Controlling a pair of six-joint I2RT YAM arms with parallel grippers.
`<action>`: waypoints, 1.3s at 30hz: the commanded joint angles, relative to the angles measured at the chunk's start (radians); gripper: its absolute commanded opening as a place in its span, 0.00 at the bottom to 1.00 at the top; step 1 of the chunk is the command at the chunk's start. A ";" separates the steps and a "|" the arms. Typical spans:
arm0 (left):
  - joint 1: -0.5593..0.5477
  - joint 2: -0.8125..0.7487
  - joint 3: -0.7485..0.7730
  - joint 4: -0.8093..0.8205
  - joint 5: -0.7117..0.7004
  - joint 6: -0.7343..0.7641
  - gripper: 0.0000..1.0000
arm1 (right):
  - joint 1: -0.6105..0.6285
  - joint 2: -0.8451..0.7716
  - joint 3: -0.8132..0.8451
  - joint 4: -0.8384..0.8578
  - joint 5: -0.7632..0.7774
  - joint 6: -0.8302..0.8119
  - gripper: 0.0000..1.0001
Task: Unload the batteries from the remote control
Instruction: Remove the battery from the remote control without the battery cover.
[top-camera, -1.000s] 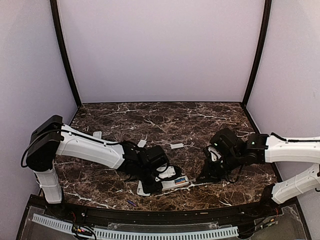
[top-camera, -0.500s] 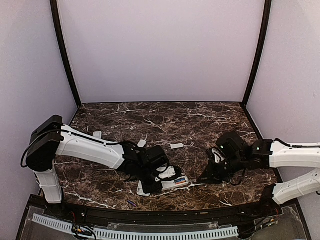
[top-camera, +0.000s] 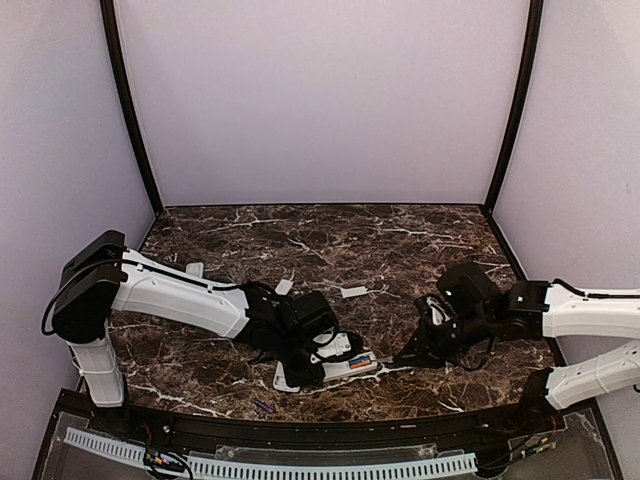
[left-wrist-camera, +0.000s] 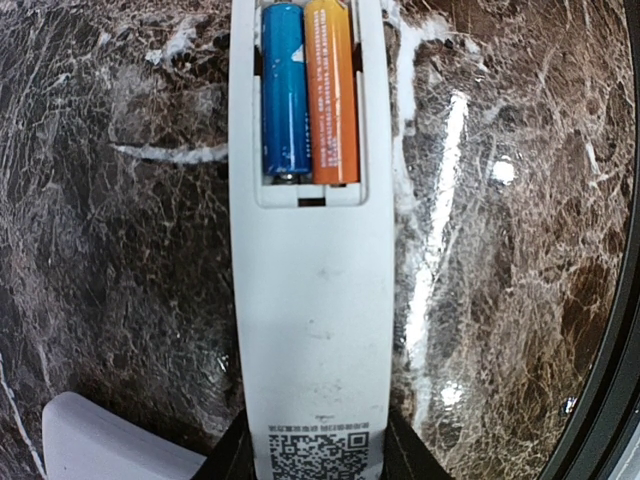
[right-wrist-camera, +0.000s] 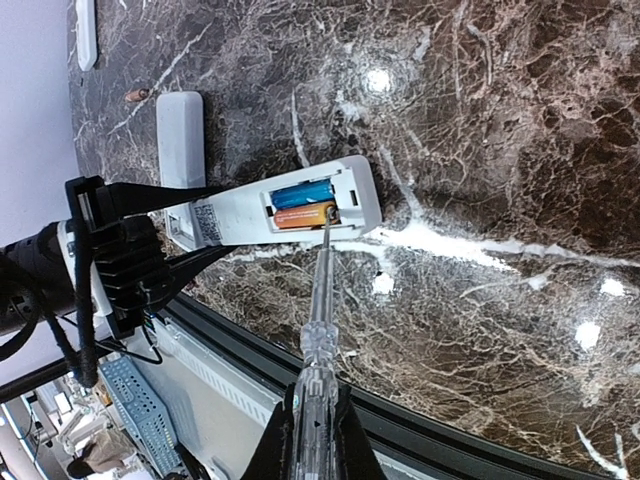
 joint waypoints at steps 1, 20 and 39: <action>-0.010 0.051 0.004 0.022 -0.004 0.015 0.17 | 0.024 -0.056 0.029 0.300 -0.230 -0.004 0.00; -0.011 0.048 0.005 0.022 -0.007 0.015 0.16 | 0.027 -0.079 0.110 -0.083 -0.011 -0.051 0.00; -0.011 0.043 0.050 -0.073 -0.012 -0.390 0.16 | 0.164 -0.096 0.009 0.042 0.253 0.232 0.00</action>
